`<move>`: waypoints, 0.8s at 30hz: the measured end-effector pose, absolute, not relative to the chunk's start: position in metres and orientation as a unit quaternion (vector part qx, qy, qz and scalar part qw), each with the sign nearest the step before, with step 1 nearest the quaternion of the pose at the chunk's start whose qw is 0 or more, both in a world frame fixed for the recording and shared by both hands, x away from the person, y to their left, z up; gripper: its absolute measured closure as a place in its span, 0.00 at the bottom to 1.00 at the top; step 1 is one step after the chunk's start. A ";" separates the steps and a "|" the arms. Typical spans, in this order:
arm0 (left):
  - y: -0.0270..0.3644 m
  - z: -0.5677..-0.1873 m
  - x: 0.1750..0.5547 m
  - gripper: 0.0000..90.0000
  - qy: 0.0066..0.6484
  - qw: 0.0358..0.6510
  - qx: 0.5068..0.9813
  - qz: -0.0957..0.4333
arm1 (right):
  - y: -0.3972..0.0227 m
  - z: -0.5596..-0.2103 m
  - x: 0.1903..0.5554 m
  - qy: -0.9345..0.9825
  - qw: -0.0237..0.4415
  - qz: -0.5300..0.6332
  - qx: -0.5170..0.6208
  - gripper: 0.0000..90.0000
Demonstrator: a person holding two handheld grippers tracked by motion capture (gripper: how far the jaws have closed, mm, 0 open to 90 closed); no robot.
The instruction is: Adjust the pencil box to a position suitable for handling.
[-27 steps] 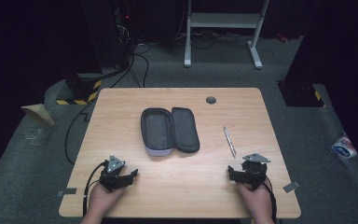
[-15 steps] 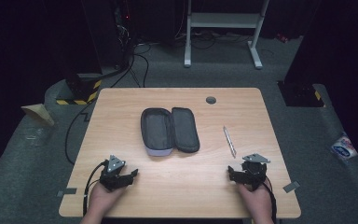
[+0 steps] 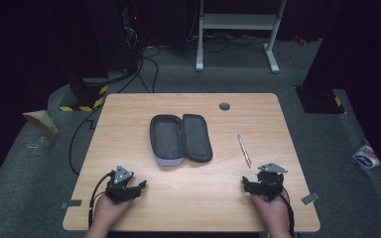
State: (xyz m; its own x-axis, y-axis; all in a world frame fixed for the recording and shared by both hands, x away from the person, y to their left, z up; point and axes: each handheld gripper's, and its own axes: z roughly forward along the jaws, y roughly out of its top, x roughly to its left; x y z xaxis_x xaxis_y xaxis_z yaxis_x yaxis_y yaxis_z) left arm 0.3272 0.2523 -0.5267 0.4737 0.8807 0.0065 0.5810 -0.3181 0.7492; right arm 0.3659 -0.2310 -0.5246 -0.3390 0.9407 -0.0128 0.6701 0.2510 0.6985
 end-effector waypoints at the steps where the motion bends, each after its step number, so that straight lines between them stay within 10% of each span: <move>1: 0.252 -0.526 0.328 0.43 0.465 0.351 0.785 0.211 | -0.231 -0.525 0.366 0.759 0.223 0.306 0.530 0.09; 24: 0.213 -0.494 0.352 0.50 0.425 0.411 0.777 0.215 | -0.232 -0.524 0.364 0.762 0.219 0.308 0.526 0.11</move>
